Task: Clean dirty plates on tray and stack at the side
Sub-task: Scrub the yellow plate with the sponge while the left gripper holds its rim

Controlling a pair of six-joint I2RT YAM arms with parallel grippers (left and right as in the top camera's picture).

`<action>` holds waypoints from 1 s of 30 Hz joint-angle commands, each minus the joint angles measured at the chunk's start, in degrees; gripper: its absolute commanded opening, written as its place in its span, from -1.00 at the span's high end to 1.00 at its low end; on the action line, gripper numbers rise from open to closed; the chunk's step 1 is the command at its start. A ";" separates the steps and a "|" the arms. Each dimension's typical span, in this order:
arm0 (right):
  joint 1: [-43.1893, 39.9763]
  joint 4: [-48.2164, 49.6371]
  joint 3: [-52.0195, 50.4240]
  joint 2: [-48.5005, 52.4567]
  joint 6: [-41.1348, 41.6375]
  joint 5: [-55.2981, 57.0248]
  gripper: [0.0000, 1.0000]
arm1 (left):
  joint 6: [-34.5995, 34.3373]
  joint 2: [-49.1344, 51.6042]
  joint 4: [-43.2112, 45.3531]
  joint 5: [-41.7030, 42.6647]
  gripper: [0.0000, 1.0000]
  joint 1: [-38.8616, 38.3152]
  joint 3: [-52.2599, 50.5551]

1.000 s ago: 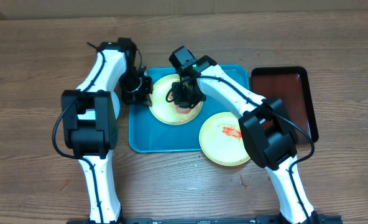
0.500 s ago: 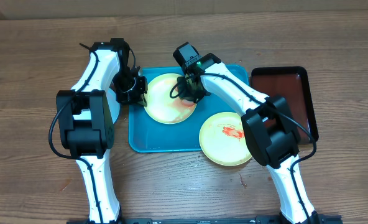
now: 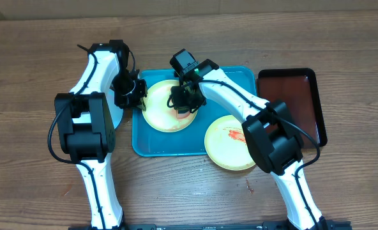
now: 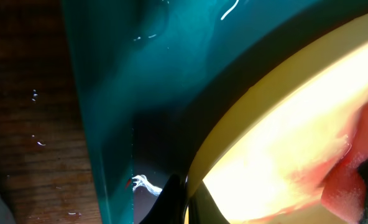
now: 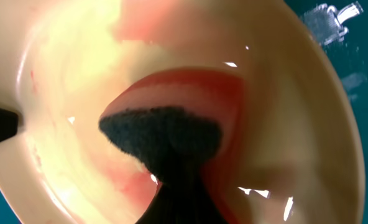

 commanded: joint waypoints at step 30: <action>2.58 1.36 1.84 2.16 0.22 5.66 0.93 | 0.26 0.20 0.83 -1.81 0.92 0.37 -0.57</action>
